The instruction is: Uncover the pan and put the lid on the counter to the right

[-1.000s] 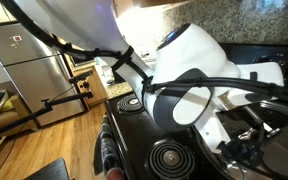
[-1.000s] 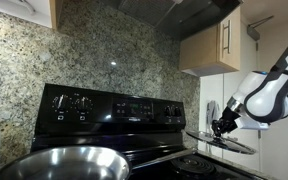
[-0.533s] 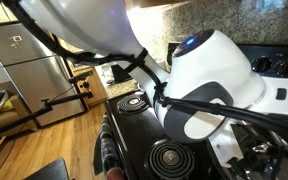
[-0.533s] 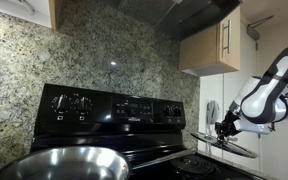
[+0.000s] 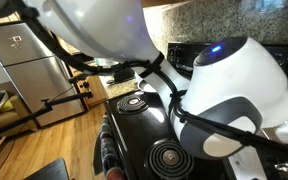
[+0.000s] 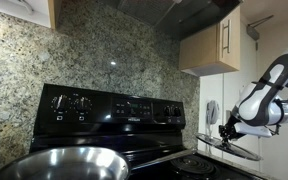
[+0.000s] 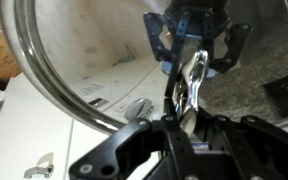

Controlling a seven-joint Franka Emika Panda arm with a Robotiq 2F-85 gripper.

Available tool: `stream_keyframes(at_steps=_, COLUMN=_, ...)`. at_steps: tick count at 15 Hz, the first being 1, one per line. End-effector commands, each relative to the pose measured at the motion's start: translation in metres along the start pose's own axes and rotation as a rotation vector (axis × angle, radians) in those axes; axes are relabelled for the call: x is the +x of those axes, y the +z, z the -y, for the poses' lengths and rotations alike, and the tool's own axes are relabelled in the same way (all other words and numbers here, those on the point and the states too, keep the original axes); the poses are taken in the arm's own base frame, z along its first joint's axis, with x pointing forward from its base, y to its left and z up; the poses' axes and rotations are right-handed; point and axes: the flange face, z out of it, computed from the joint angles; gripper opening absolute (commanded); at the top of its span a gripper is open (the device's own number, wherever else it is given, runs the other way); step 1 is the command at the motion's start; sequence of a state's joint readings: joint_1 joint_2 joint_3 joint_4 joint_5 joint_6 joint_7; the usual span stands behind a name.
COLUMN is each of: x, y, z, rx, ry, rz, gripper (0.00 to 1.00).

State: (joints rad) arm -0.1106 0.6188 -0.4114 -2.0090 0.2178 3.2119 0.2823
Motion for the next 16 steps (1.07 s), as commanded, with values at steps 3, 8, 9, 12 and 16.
stream_keyframes(at_steps=3, x=0.026, y=0.006, z=-0.019, rx=-0.053, ry=0.068, rz=-0.031, gripper=0.04)
stream_keyframes(at_steps=8, x=0.033, y=0.011, z=-0.038, rx=-0.125, ry=0.111, rz=-0.067, gripper=0.04)
stream_keyframes(at_steps=9, x=0.036, y=0.011, z=-0.042, rx=-0.148, ry=0.12, rz=-0.084, gripper=0.04)
stream_keyframes(at_steps=12, x=0.036, y=0.016, z=-0.049, rx=-0.187, ry=0.138, rz=-0.092, gripper=0.04)
stream_keyframes(at_steps=16, x=0.027, y=0.033, z=-0.047, rx=-0.222, ry=0.147, rz=-0.072, gripper=0.04)
